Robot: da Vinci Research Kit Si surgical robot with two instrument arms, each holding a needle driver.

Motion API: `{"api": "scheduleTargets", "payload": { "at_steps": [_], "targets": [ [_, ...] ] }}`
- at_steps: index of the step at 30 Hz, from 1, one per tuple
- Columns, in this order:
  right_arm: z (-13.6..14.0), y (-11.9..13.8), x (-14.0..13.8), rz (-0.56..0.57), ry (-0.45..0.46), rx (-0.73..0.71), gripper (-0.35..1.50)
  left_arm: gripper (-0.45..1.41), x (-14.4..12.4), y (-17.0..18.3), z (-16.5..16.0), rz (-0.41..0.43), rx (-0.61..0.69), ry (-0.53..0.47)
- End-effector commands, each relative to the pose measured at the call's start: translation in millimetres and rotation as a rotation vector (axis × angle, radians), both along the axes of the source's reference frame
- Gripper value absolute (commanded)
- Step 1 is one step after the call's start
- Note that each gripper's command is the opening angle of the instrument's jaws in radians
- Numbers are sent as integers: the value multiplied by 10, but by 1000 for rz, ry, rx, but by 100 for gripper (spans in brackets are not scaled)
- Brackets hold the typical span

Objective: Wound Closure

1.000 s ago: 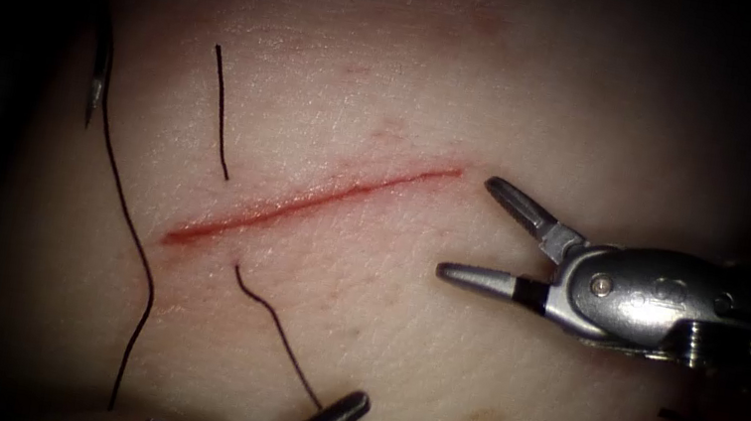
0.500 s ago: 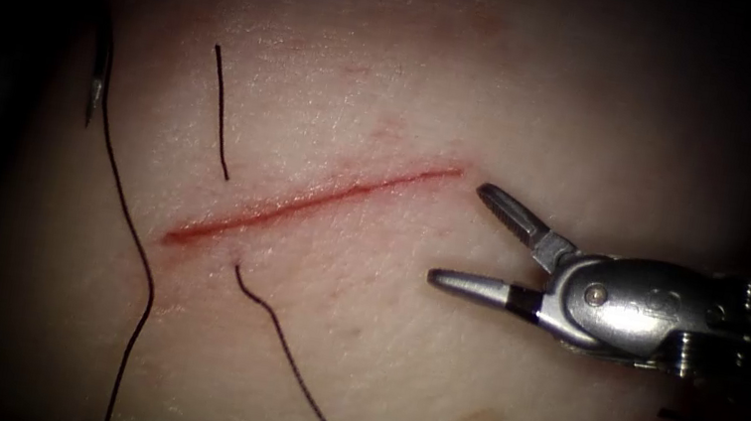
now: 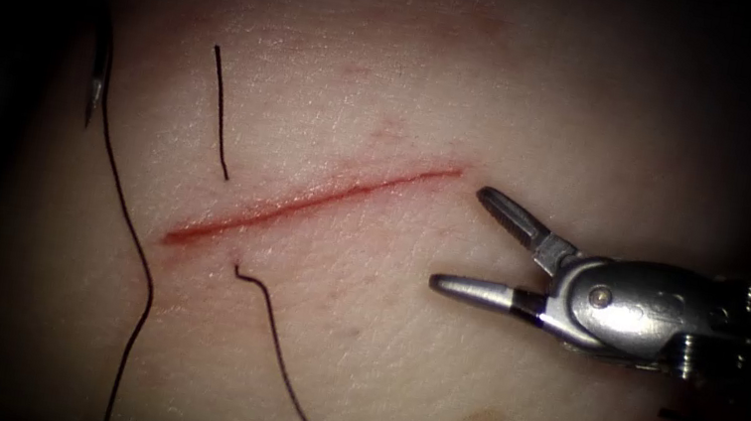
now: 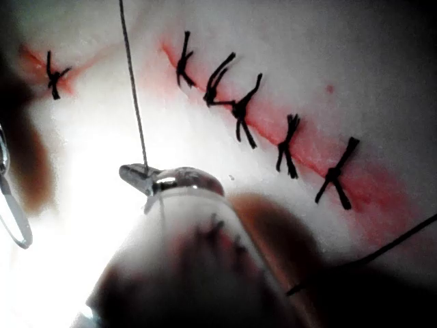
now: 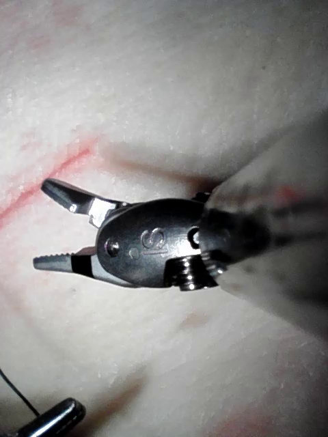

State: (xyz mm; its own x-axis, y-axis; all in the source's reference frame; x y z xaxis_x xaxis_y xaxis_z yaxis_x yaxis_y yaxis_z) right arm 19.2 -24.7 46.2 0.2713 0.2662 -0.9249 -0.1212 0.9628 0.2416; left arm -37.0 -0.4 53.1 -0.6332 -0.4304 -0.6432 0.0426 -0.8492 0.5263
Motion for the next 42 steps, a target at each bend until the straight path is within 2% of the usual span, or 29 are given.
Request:
{"api": "scheduleTargets", "payload": {
  "at_steps": [1, 4, 12, 14, 24, 27, 30, 34, 38, 42],
  "targets": [
    [6, -10, 20, -65, 38, -58, 106, -45, 2, 1, -1, 9, 4, -15],
    [8, -11, 37, -147, 62, -143, 104, -45, 15, 14, -10, 15, 12, -42],
    [9, -7, 76, -223, 165, -322, 98, -45, 37, 30, -24, 33, 31, -68],
    [11, -6, 90, -275, 197, -363, 94, -45, 39, 34, -26, 30, 34, -65],
    [8, -17, 121, -351, 290, -404, 94, -45, 52, 49, -27, 18, 39, -43],
    [5, -18, 124, -371, 318, -409, 86, -45, 58, 50, -28, 21, 41, -46],
    [2, -16, 130, -384, 360, -423, 86, -45, 63, 54, -28, 35, 53, -42],
    [3, -10, 134, -396, 394, -404, 84, -45, 66, 57, -28, 72, 62, -93],
    [4, -8, 137, -396, 425, -400, 74, -45, 72, 58, -27, 125, 67, -153],
    [1, -7, 138, -389, 475, -389, 54, -45, 85, 65, -24, 144, 128, -227]
  ]
}}
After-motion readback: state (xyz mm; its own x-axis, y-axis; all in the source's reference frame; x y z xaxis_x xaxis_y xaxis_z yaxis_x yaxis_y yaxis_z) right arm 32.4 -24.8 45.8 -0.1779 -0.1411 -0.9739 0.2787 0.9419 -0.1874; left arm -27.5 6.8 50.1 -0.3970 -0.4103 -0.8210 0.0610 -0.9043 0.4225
